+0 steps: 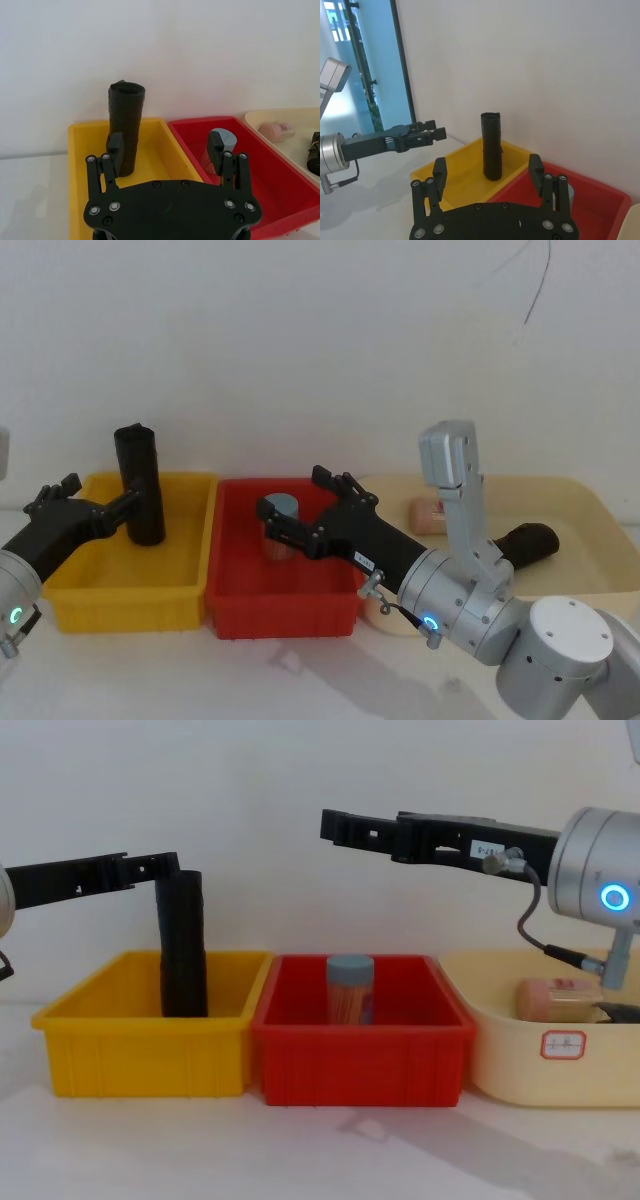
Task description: Pick up the garbage bag with the one hand and transfer it to the other hand.
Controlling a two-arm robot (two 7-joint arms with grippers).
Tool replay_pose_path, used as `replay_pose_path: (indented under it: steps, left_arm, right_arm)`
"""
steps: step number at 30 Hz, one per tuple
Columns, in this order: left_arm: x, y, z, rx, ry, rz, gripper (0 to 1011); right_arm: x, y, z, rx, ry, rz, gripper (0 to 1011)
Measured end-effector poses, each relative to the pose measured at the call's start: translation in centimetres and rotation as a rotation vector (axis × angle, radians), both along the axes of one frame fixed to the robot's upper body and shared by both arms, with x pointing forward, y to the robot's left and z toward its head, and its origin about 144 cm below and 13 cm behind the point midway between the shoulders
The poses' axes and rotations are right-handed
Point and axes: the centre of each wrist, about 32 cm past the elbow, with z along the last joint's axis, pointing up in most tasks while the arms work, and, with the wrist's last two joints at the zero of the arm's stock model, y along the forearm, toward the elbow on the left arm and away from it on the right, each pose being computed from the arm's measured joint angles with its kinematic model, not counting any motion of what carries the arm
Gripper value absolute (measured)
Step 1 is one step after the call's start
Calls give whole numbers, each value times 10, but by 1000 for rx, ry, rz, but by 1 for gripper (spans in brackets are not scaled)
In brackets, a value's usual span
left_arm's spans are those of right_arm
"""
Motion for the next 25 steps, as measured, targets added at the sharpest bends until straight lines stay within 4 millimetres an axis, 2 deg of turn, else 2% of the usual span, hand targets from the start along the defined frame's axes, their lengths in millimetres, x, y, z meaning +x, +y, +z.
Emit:
replay_pose_path:
  steps: [25]
  left_arm:
    - [0, 0, 0, 0, 0, 0, 1002]
  right_arm:
    - [-1, 1, -1, 4, 0, 2, 1000]
